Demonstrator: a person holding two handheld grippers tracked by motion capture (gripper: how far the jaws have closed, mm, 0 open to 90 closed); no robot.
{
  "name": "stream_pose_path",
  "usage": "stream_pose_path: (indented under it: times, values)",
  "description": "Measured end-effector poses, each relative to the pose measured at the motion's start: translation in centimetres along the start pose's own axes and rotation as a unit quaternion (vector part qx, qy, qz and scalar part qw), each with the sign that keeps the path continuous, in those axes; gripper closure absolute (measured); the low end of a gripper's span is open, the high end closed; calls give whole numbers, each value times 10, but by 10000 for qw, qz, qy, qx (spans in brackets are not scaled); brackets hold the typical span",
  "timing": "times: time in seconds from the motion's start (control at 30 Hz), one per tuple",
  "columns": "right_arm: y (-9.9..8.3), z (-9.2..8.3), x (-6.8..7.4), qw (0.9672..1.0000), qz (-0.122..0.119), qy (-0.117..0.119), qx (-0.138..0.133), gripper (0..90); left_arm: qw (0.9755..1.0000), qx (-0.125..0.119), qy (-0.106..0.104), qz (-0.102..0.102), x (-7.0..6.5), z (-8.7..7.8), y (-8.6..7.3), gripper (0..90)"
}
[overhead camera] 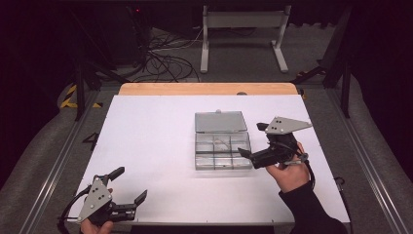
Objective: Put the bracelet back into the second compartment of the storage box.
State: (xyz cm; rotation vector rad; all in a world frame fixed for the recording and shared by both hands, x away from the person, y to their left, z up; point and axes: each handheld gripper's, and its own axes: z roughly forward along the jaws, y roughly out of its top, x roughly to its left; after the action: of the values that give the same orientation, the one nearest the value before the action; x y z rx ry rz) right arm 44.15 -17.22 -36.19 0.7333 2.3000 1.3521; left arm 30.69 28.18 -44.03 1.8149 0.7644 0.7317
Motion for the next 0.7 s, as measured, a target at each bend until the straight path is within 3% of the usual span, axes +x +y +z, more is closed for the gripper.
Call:
stream_pose_path:
  times: [0.7]
  values:
    - [-59,-33,-13,9996,247,-117,-108,5,10000,13,31,36,0,0,0,57]
